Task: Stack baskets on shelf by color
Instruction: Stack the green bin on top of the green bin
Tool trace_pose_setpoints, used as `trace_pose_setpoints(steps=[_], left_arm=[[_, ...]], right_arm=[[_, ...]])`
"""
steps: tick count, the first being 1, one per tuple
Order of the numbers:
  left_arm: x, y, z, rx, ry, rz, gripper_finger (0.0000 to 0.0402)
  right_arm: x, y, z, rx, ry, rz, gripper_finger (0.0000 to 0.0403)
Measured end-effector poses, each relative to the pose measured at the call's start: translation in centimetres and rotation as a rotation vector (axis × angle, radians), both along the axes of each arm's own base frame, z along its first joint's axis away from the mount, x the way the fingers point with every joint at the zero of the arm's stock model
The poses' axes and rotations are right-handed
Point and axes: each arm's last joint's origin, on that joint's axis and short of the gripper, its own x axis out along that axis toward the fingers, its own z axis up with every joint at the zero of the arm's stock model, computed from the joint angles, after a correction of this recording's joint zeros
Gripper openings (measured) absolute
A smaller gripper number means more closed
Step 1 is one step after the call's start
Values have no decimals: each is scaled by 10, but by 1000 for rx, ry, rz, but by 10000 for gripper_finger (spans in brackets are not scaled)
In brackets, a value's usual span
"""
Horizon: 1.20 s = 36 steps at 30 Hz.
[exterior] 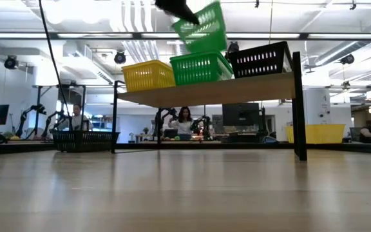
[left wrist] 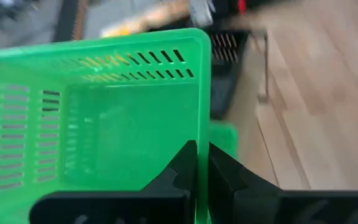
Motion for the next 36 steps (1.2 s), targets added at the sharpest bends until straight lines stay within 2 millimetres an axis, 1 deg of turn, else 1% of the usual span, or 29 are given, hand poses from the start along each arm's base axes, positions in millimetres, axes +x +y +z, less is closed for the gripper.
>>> trace_pose_setpoints(steps=[3, 6, 10, 17, 26, 30, 36], left_arm=[[-2, 0, -10, 1, 94, -9, 0], [-4, 1, -12, -3, 122, -5, 0], [-4, 1, -14, 0, 127, -6, 0], [1, 2, -29, 39, 165, -42, 0], [1, 2, -30, 77, 169, -73, 1], [1, 2, -31, 78, 169, -72, 24], [1, 5, -31, 75, 169, -65, 76]], right_arm=[[0, -1, 1, 22, -48, -53, 53], [1, -2, 2, 36, -98, -98, 53], [2, -2, 3, 38, -151, -137, 53], [7, -6, 5, 50, -191, -184, 53], [14, -10, 6, 68, -204, -214, 53], [14, -10, 6, 68, -203, -216, 53], [14, -10, 6, 68, -202, -215, 53]])
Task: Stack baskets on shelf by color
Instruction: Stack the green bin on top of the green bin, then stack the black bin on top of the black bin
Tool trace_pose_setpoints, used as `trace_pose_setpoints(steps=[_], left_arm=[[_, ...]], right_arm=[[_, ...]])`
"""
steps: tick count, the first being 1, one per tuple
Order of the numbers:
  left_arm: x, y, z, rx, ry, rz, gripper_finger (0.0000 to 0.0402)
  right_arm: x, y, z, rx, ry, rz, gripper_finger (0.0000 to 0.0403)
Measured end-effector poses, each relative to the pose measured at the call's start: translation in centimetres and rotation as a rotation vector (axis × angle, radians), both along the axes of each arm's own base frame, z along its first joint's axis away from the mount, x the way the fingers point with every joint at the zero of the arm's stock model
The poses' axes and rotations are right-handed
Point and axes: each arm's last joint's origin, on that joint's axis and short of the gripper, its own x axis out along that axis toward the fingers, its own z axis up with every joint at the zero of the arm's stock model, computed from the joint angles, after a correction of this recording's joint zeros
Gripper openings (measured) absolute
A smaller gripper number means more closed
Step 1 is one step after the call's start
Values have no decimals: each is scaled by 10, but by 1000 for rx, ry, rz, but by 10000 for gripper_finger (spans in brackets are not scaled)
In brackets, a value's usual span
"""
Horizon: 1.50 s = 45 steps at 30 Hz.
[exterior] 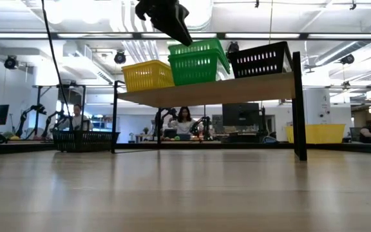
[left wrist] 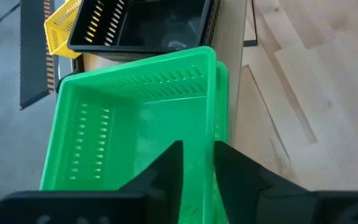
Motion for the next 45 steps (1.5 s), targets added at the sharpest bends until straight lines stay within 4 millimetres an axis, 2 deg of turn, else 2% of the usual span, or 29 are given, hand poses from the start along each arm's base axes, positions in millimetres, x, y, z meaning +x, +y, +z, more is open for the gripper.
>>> trace_pose_setpoints(steps=[4, 9, 12, 20, 25, 31, 37, 41, 45], left_arm=[[-1, 2, 1, -13, 0, 4, 103], [1, -2, 10, -114, -50, -102, 125], [3, -7, 3, -126, -53, -130, 131], [15, 0, -19, 2, 24, -7, 132], [15, 1, -21, 72, 52, 5, 132], [9, 1, -13, 92, 44, 22, 132], [-18, -11, 9, -7, 20, 104, 132], [-55, -27, 20, -102, 126, 166, 132], [-97, -36, 13, -153, 300, 240, 132]], right_arm=[[0, 0, 0, 0, 0, 0, 53], [0, 0, 0, 0, 0, 0, 53], [0, 0, 0, -1, 1, 0, 53], [0, 0, 0, -9, 5, 5, 53], [0, 0, 0, -8, 5, 5, 53], [0, 0, 0, -8, 4, 4, 53], [0, 0, 0, -8, 5, 4, 53], [0, 0, 0, -8, 5, 5, 53], [0, 0, 0, -9, 5, 4, 53]])
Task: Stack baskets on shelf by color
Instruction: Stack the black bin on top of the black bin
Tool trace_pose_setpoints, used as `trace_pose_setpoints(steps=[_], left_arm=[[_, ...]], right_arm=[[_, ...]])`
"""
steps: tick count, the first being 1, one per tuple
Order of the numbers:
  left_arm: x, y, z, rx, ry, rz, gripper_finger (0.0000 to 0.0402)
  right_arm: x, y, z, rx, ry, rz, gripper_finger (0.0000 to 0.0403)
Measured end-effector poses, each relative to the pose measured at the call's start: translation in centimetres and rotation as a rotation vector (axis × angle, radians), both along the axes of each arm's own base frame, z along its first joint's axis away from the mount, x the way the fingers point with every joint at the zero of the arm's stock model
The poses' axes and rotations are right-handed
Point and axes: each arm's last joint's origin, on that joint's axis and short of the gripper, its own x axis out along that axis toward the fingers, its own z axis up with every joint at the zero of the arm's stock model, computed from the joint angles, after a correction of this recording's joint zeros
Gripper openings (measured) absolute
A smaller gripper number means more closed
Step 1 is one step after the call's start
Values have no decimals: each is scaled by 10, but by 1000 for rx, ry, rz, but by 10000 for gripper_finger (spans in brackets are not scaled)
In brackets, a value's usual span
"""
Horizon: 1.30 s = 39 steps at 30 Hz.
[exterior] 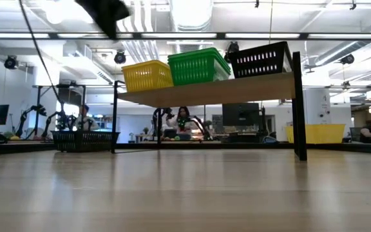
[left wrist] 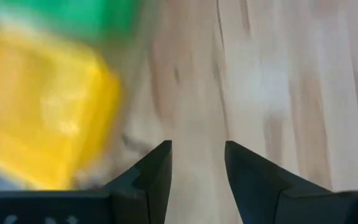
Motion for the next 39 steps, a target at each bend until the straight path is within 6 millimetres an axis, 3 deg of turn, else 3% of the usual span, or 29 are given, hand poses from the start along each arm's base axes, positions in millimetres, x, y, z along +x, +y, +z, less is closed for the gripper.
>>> trace_pose_setpoints(steps=[6, 10, 14, 20, 27, 39], left_arm=[[-57, 5, -37, -90, 102, 119, 132], [-76, 16, -70, -90, 100, 187, 132], [-74, 31, -102, -92, 67, 259, 132], [-70, 59, -136, -10, 185, 415, 132], [-72, 79, -153, 40, 265, 386, 132], [-83, 84, -184, 86, 243, 327, 132]], right_arm=[[0, 0, 0, -23, 0, 3, 53], [0, 0, 1, -45, -6, 2, 53], [0, -1, 1, -65, 1, 10, 53], [0, -1, 1, -61, -3, 7, 53], [0, 0, 1, -32, -12, -2, 53], [1, 1, 1, -16, -23, -3, 53]])
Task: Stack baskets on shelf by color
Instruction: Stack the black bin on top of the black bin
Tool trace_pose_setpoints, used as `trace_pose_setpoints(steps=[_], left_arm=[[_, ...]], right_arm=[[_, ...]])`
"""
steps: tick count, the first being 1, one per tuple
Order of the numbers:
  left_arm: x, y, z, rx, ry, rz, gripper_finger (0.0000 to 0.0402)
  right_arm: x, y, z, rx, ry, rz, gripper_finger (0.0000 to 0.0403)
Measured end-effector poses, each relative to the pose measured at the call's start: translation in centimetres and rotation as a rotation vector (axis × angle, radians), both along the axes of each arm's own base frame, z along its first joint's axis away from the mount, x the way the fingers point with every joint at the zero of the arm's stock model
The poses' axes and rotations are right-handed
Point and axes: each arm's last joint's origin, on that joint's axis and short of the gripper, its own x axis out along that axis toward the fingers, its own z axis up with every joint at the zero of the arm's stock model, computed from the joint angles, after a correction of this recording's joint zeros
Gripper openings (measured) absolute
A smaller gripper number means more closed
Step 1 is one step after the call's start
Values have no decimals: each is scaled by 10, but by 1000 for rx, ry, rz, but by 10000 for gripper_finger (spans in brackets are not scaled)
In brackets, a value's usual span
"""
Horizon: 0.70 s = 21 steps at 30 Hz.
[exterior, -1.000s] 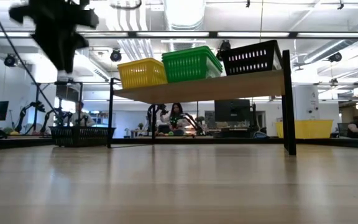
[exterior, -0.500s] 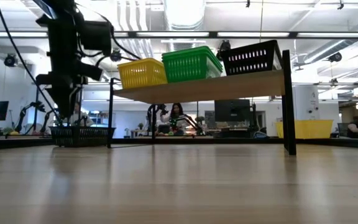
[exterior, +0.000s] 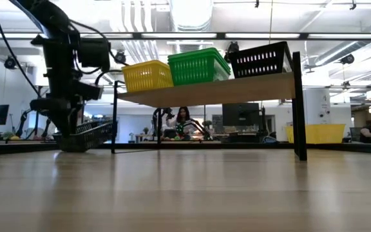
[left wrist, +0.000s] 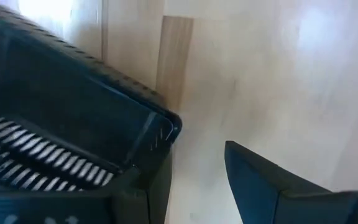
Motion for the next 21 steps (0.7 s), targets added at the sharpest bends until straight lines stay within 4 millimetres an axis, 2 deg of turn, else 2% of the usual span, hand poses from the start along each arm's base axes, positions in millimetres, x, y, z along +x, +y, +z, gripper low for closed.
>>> trace_pose_setpoints(steps=[6, 21], left_arm=[[-1, 0, -7, 26, -13, 28, 132], [-5, -1, 8, 79, -71, -18, 132]], right_arm=[[0, 0, 0, 28, -14, -12, 53], [0, 1, 0, 54, -28, -24, 53]])
